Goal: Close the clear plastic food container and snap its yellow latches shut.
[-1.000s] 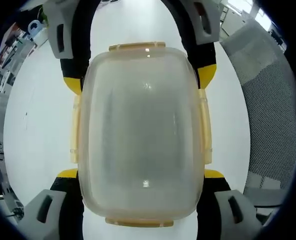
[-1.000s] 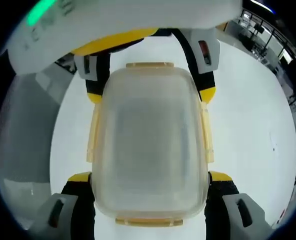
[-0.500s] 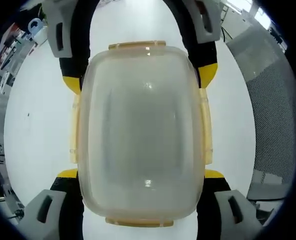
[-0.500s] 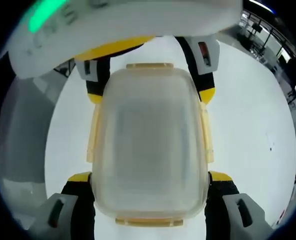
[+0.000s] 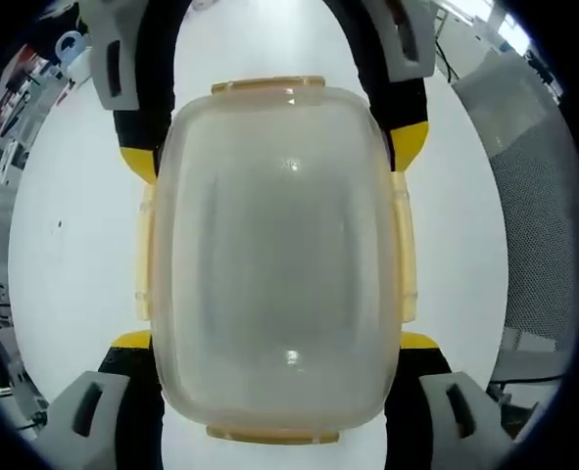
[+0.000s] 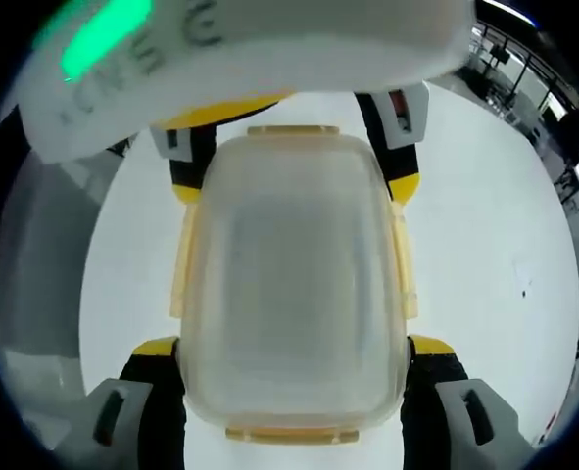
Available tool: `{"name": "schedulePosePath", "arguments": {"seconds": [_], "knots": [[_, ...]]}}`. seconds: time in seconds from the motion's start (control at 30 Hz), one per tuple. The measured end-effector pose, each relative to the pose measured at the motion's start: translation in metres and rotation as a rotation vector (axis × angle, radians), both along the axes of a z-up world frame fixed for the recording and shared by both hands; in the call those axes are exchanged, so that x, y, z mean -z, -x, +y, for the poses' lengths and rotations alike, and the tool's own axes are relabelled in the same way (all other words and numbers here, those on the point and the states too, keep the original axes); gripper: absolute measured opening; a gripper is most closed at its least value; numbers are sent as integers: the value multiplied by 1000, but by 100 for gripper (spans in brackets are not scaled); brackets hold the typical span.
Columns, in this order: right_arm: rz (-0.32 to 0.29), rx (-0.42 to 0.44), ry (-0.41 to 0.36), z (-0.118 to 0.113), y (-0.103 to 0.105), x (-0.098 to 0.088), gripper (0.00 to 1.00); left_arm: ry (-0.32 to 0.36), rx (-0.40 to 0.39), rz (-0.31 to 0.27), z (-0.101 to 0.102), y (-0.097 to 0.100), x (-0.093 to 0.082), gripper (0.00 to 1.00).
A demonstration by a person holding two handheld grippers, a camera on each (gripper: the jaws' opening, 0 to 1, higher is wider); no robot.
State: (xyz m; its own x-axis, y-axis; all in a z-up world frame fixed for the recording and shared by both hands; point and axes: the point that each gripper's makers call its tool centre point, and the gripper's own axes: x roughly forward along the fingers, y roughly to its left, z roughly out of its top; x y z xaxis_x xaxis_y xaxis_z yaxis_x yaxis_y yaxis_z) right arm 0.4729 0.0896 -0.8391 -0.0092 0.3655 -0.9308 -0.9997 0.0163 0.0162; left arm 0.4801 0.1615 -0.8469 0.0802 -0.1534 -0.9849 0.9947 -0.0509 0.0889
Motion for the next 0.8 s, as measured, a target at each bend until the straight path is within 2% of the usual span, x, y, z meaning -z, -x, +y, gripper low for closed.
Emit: {"name": "schedulePosePath", "arguments": {"seconds": [0.8], "knots": [[19, 0, 14, -1, 0, -1, 93, 9, 6, 5, 0, -1, 0, 97]]}}
